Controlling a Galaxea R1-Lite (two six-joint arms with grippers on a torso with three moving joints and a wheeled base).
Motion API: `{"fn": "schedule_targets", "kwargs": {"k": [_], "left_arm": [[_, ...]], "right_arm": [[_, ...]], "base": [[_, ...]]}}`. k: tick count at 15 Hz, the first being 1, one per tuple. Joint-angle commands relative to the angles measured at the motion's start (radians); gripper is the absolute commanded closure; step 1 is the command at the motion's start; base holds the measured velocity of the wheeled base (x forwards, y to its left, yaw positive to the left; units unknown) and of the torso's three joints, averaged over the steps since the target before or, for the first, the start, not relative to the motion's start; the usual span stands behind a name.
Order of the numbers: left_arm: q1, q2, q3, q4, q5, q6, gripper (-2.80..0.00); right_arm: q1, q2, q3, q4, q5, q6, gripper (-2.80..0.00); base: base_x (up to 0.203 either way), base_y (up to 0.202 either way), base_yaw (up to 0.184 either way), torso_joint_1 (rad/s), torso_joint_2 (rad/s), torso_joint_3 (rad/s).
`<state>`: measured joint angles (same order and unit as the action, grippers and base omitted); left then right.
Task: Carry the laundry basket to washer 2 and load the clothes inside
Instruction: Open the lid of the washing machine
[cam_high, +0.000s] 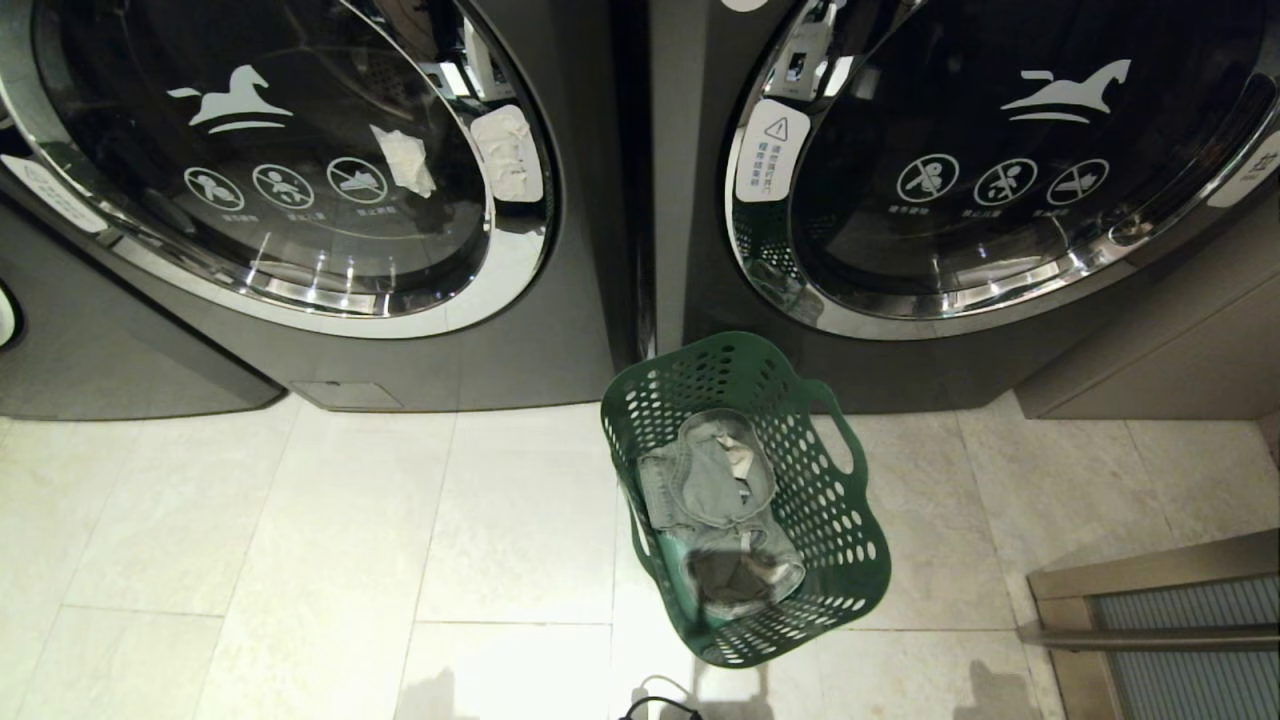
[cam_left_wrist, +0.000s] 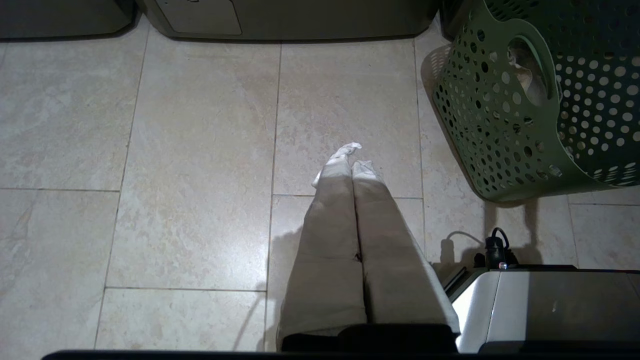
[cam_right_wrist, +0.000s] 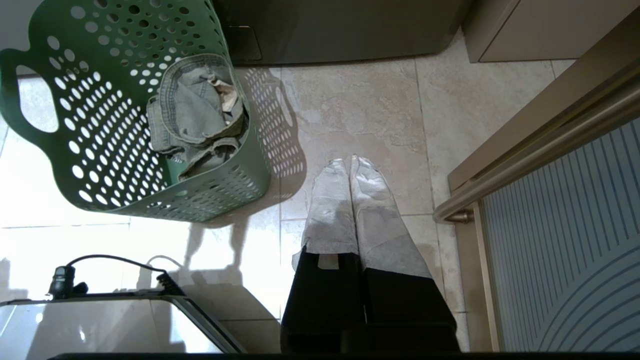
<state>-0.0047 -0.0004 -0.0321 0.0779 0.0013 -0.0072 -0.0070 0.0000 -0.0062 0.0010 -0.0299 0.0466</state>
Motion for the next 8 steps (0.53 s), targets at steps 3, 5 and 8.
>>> {"fn": "schedule_targets", "kwargs": {"k": [3, 5, 8], "left_arm": [[0.000, 0.000, 0.000, 0.000, 0.000, 0.000, 0.00], [0.000, 0.000, 0.000, 0.000, 0.000, 0.000, 0.00], [0.000, 0.000, 0.000, 0.000, 0.000, 0.000, 0.00]], "right_arm": [[-0.001, 0.002, 0.003, -0.003, 0.002, -0.031, 0.00], [-0.001, 0.002, 0.001, 0.001, 0.002, -0.034, 0.00], [-0.001, 0.002, 0.002, -0.001, 0.002, -0.015, 0.00]], "base": [[0.000, 0.000, 0.000, 0.000, 0.00, 0.000], [0.000, 0.000, 0.000, 0.000, 0.00, 0.000], [0.000, 0.000, 0.000, 0.000, 0.00, 0.000]]}}
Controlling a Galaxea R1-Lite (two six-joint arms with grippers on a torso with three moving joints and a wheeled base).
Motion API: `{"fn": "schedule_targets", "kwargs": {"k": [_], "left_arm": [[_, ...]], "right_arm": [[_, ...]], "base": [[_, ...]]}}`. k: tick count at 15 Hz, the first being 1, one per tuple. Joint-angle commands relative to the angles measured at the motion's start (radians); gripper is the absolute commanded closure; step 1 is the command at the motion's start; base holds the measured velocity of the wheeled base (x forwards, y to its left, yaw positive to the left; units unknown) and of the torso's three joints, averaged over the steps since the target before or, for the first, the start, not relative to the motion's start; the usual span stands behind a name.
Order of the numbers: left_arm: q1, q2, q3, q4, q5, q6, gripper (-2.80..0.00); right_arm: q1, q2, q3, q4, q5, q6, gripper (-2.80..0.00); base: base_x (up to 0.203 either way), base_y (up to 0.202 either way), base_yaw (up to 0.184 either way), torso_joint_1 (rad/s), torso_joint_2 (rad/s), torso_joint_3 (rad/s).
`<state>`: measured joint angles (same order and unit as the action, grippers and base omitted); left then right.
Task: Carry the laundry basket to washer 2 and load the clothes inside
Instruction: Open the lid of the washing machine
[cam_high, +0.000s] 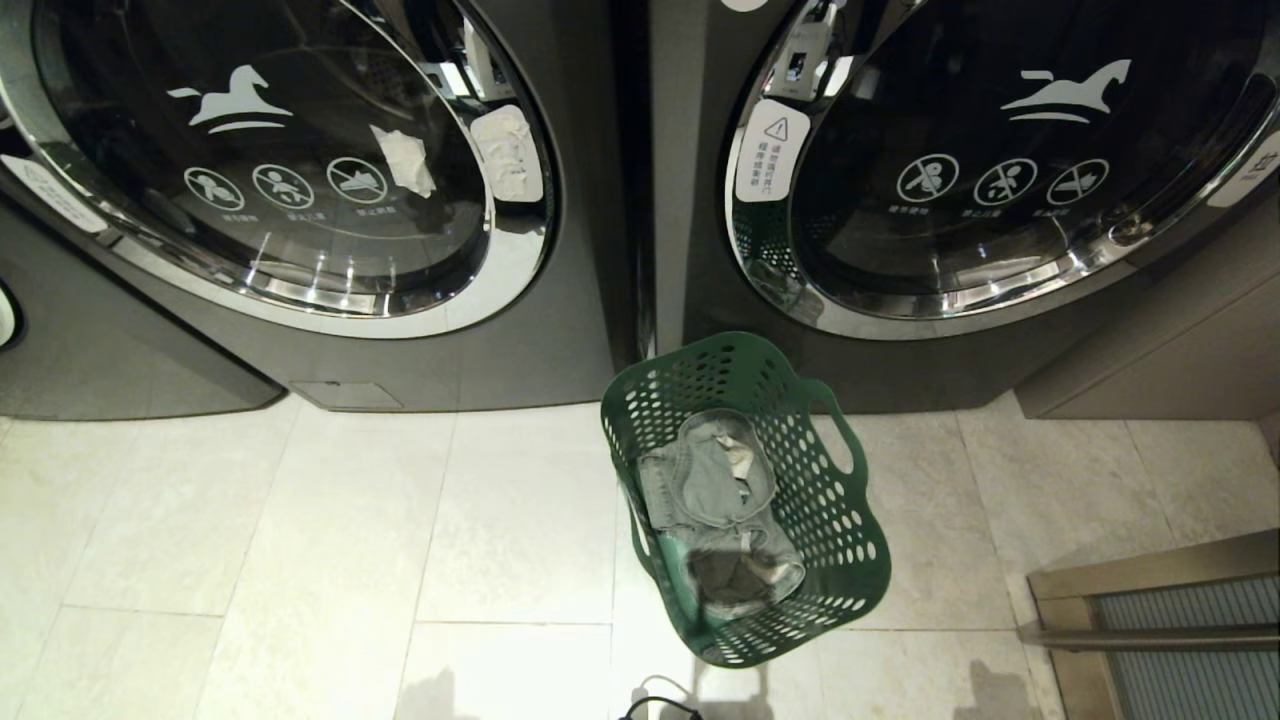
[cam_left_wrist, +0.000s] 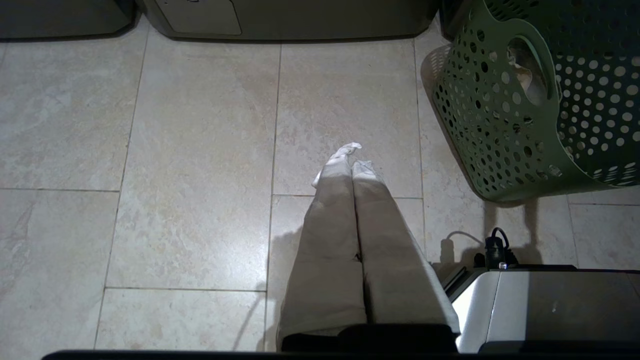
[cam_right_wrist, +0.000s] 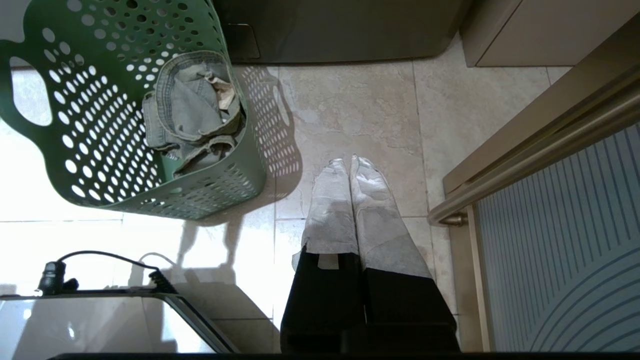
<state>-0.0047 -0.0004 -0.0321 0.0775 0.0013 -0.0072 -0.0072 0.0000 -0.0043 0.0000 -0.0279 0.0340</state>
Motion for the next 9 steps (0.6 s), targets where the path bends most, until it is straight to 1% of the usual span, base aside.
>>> {"fn": "schedule_targets", "kwargs": {"k": [1, 5, 7, 9], "left_arm": [[0.000, 0.000, 0.000, 0.001, 0.000, 0.000, 0.00], [0.000, 0.000, 0.001, 0.001, 0.000, -0.002, 0.00], [0.000, 0.001, 0.000, 0.000, 0.000, -0.001, 0.00], [0.000, 0.000, 0.005, -0.004, 0.002, 0.007, 0.00]], "right_arm": [[0.000, 0.002, 0.000, 0.000, -0.001, 0.018, 0.00], [0.000, 0.002, 0.000, 0.000, -0.003, 0.016, 0.00], [0.000, 0.002, -0.002, 0.003, 0.000, -0.006, 0.00], [0.000, 0.002, 0.002, -0.002, -0.002, 0.002, 0.00]], "base": [[0.000, 0.000, 0.000, 0.000, 0.00, 0.000], [0.000, 0.000, 0.000, 0.000, 0.00, 0.000], [0.000, 0.000, 0.000, 0.000, 0.00, 0.000], [0.000, 0.000, 0.000, 0.000, 0.00, 0.000]]}}
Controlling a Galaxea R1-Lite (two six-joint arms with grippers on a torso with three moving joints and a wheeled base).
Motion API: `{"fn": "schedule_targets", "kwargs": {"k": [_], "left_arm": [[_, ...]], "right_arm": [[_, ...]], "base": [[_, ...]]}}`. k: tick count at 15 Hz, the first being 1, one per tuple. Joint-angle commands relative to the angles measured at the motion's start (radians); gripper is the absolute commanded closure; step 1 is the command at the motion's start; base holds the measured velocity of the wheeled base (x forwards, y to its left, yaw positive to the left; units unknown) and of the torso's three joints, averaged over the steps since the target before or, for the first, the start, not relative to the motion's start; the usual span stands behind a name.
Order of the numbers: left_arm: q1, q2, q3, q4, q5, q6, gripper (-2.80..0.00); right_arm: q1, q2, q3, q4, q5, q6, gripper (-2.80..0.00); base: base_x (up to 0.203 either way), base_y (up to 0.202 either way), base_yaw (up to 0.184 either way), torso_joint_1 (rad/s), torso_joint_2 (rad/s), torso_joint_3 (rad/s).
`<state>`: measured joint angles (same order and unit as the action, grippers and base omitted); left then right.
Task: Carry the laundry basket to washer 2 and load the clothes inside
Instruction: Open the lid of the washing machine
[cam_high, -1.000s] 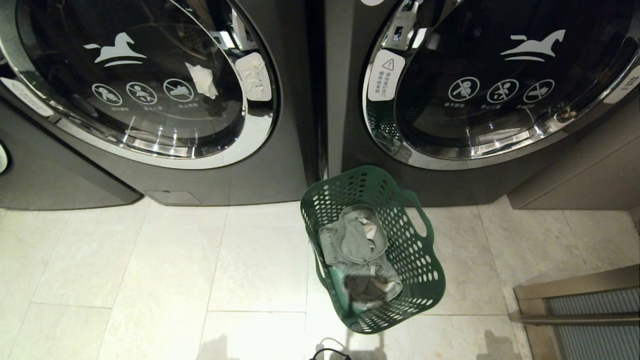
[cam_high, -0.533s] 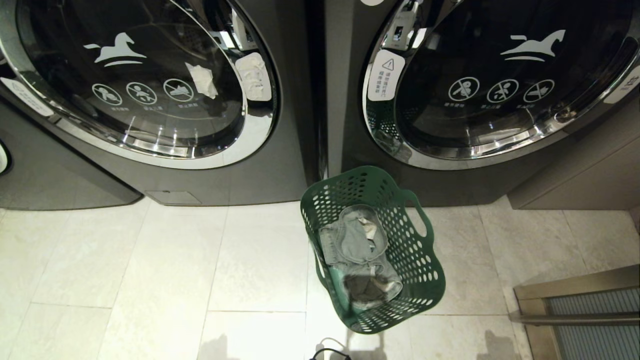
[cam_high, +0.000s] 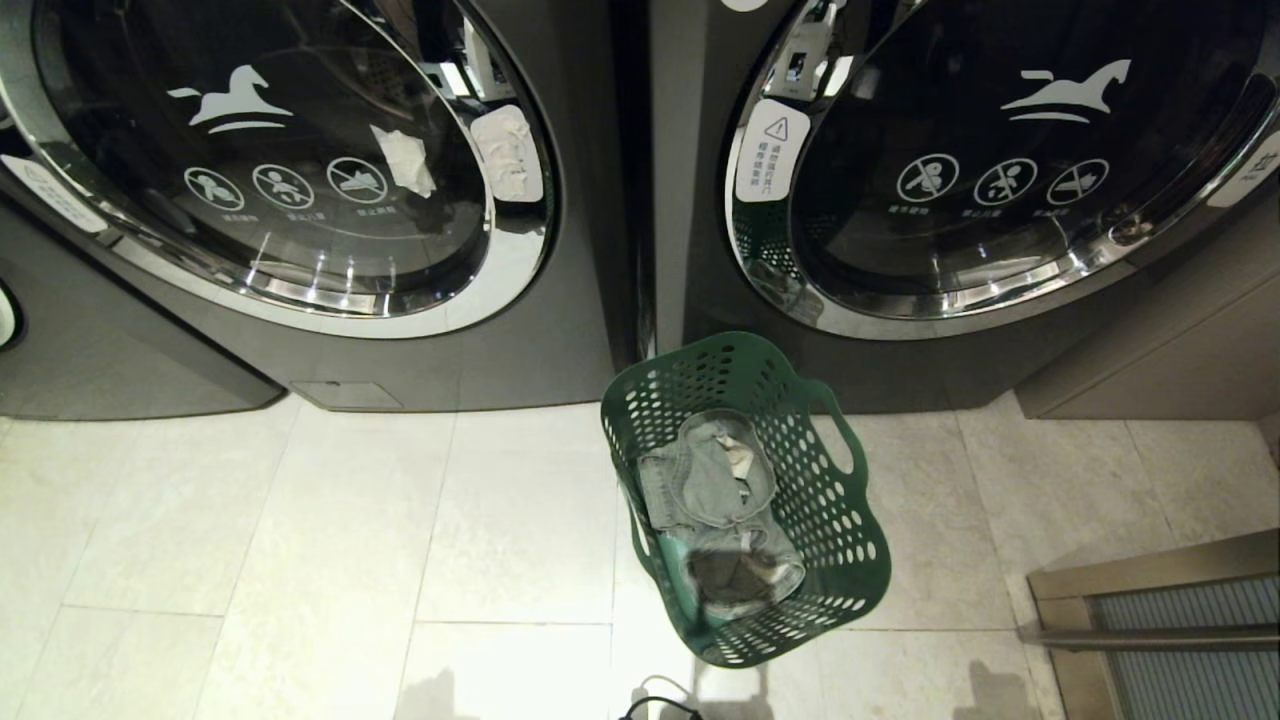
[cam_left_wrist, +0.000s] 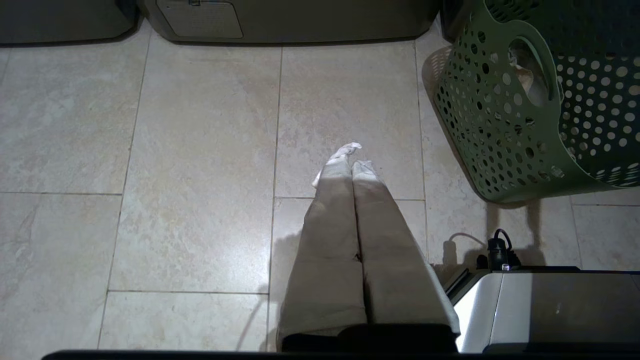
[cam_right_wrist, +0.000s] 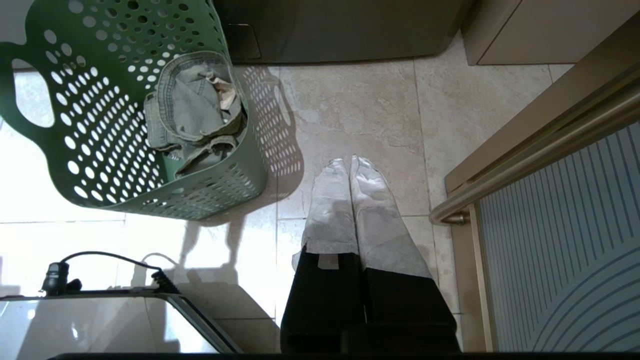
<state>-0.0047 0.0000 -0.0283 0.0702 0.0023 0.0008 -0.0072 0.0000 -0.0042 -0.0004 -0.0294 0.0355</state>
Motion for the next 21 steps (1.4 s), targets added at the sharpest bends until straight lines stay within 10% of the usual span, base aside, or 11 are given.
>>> {"fn": "schedule_targets", "kwargs": {"k": [1, 8, 11, 16, 21], "left_arm": [[0.000, 0.000, 0.004, -0.007, 0.001, 0.000, 0.00], [-0.001, 0.000, 0.008, -0.030, -0.002, 0.006, 0.00], [-0.002, 0.046, -0.175, -0.031, -0.018, 0.007, 0.00], [-0.111, 0.600, -0.703, 0.008, -0.080, -0.157, 0.00], [-0.193, 1.158, -0.786, -0.292, -0.236, -0.355, 0.00]], "right_arm": [[0.001, 0.002, 0.004, 0.000, 0.000, -0.001, 0.00], [0.000, 0.002, 0.004, -0.001, 0.000, 0.021, 0.00], [0.000, 0.002, 0.003, -0.001, 0.000, 0.012, 0.00], [0.000, 0.002, 0.003, 0.000, -0.001, 0.009, 0.00], [0.000, 0.002, 0.003, 0.002, 0.009, -0.037, 0.00]], "base": [[0.000, 0.000, 0.000, 0.000, 0.00, 0.000], [0.000, 0.000, 0.000, 0.000, 0.00, 0.000], [0.000, 0.000, 0.000, 0.000, 0.00, 0.000], [0.000, 0.000, 0.000, 0.000, 0.00, 0.000], [0.000, 0.000, 0.000, 0.000, 0.00, 0.000]]}}
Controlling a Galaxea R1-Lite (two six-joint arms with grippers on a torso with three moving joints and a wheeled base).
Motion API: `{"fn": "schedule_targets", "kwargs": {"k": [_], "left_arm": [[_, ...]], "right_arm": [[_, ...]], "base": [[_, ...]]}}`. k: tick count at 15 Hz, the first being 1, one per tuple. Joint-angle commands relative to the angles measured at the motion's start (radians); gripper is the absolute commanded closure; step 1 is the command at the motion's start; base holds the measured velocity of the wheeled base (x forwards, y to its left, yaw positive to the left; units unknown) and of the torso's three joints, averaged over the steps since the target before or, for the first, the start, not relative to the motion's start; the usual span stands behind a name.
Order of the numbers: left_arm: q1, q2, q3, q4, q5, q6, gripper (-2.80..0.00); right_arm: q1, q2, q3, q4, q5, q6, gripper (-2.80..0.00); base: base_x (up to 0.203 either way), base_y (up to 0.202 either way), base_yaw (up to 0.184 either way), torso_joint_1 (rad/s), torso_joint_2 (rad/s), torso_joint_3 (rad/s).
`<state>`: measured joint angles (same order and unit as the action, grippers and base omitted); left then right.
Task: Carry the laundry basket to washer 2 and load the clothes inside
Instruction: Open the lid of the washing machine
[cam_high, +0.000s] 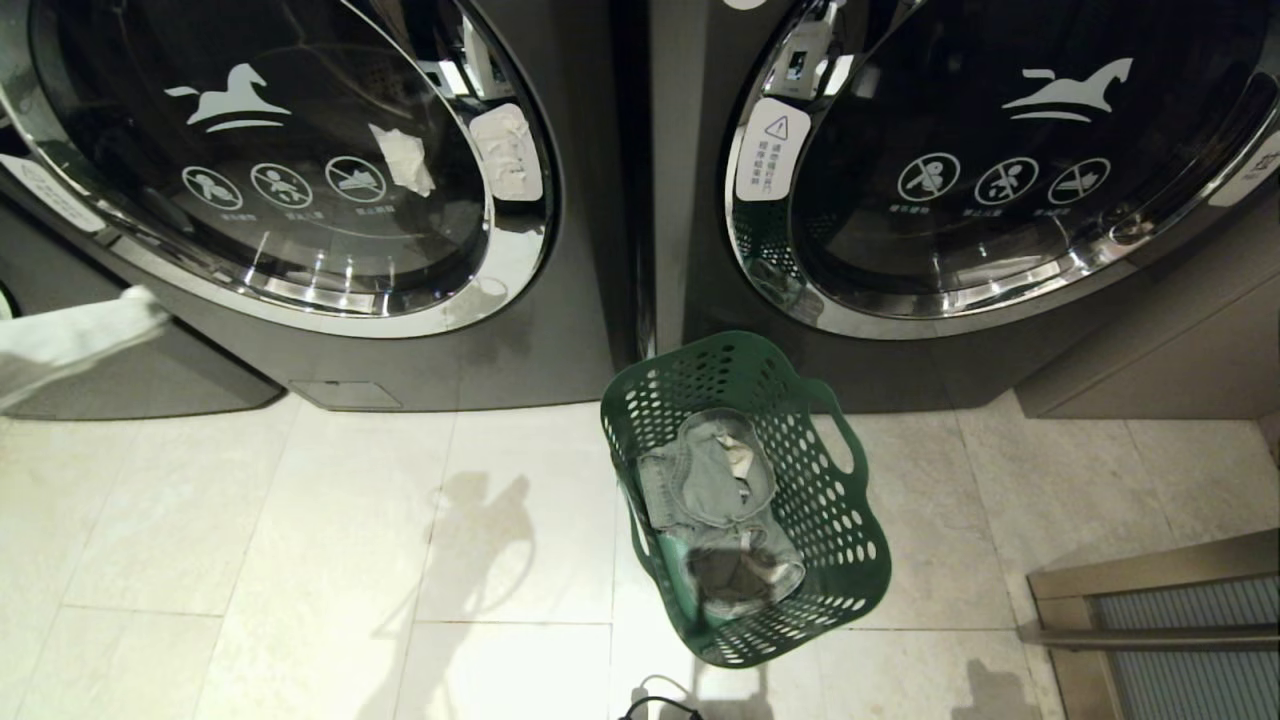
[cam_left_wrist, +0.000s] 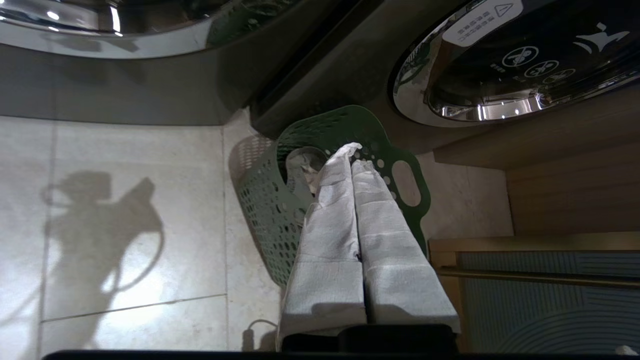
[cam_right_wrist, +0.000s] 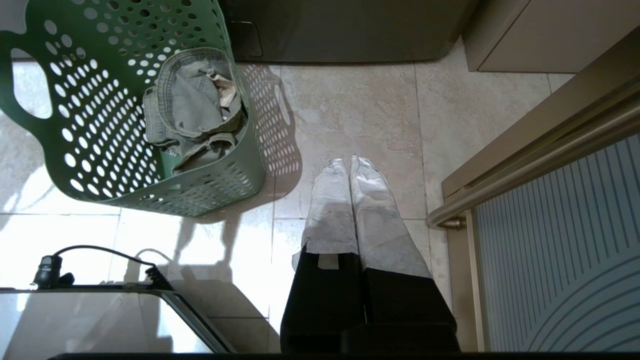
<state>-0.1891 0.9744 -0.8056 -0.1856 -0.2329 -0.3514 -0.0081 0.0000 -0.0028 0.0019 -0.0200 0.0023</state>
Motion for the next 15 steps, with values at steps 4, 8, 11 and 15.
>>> {"fn": "schedule_targets", "kwargs": {"k": [4, 8, 11, 15], "left_arm": [[-0.025, 0.465, -0.024, -0.284, -0.042, -0.030, -2.80], [0.023, 0.684, -0.105, -0.551, -0.042, 0.189, -2.80], [0.023, 0.739, -0.203, -0.705, -0.051, 0.307, -2.80], [0.001, 0.698, -0.200, -0.751, -0.066, 0.369, -2.80]], "right_arm": [[0.001, 0.002, 0.001, -0.002, -0.001, 0.008, 0.00], [0.000, 0.002, 0.003, 0.000, 0.009, -0.080, 0.00], [0.000, 0.002, 0.003, 0.000, 0.012, -0.068, 0.00], [0.000, 0.002, 0.003, 0.000, 0.012, -0.067, 0.00]], "base": [[0.000, 0.000, 0.000, 0.000, 0.00, 0.000], [0.000, 0.000, 0.000, 0.000, 0.00, 0.000], [0.000, 0.000, 0.000, 0.000, 0.00, 0.000], [0.000, 0.000, 0.000, 0.000, 0.00, 0.000]]}}
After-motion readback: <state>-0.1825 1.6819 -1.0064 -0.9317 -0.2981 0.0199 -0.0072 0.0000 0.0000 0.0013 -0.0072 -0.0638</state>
